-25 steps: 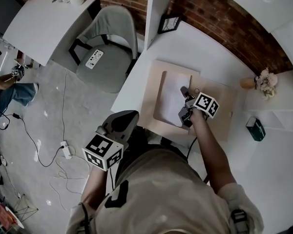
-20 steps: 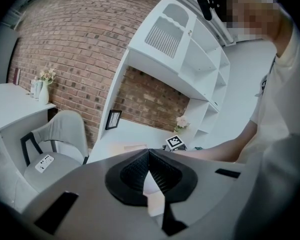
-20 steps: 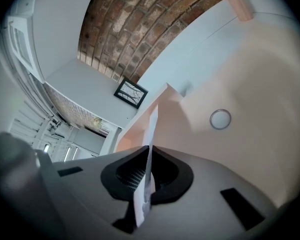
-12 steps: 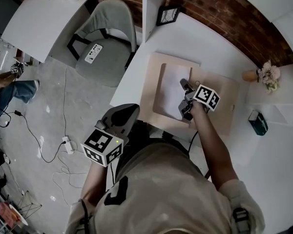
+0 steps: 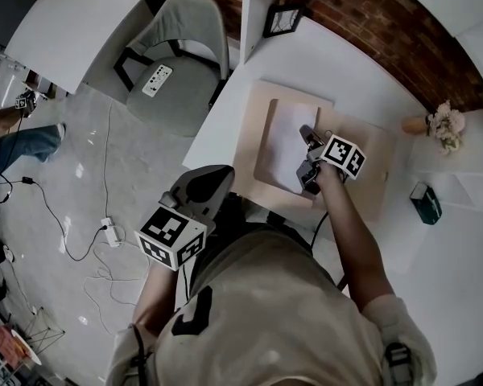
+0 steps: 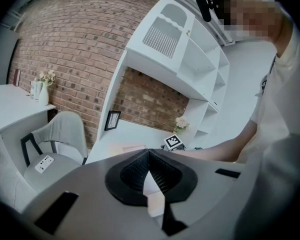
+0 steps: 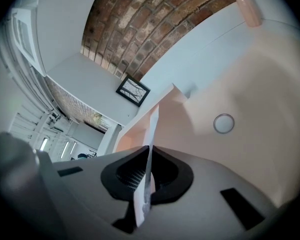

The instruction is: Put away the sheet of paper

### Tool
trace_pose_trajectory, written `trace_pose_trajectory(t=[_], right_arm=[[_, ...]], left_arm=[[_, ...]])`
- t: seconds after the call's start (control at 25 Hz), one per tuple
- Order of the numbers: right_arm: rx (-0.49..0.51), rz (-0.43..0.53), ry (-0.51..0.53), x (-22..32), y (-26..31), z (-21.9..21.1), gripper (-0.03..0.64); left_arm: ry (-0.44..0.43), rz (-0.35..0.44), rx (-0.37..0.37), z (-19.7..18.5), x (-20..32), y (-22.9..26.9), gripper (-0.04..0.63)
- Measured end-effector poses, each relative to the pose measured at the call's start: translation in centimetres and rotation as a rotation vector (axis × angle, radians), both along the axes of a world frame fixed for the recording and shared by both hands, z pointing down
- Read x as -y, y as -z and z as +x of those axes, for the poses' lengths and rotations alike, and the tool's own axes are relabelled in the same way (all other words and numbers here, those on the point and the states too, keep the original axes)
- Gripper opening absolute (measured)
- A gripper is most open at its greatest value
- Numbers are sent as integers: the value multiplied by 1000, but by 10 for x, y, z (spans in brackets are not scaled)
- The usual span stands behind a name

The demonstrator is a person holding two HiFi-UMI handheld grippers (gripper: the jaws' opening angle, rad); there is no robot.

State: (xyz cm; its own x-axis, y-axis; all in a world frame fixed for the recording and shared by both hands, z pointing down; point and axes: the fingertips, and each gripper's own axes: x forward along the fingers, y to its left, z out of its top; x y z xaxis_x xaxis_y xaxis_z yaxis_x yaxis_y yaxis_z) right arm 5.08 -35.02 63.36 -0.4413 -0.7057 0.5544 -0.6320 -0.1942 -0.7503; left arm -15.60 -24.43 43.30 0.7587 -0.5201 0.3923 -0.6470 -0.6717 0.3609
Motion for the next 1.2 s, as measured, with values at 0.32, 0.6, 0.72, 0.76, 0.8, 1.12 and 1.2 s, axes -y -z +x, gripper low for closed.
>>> trace_pose_trajectory(t=[0.32, 0.6, 0.72, 0.76, 0.8, 1.12, 1.2], right_arm=[[-24, -4, -1, 0, -1, -1, 28], [-34, -2, -2, 1, -1, -5, 28], [-40, 0, -5, 1, -1, -5, 28], [-40, 2, -5, 1, -1, -5, 28], [-41, 2, -4, 1, 0, -5, 28], [-46, 3, -5, 1, 1, -4, 28], [-48, 2, -5, 1, 2, -4, 28]], left_arm=[[-2, -3, 0, -3, -3, 0, 15], [-6, 2, 7, -7, -3, 2, 15], [-7, 3, 8, -9, -3, 2, 15], [-7, 3, 8, -10, -3, 2, 15], [-7, 3, 8, -10, -3, 2, 15], [-6, 5, 7, -12, -4, 3, 15], [-5, 6, 5, -12, -4, 4, 15]])
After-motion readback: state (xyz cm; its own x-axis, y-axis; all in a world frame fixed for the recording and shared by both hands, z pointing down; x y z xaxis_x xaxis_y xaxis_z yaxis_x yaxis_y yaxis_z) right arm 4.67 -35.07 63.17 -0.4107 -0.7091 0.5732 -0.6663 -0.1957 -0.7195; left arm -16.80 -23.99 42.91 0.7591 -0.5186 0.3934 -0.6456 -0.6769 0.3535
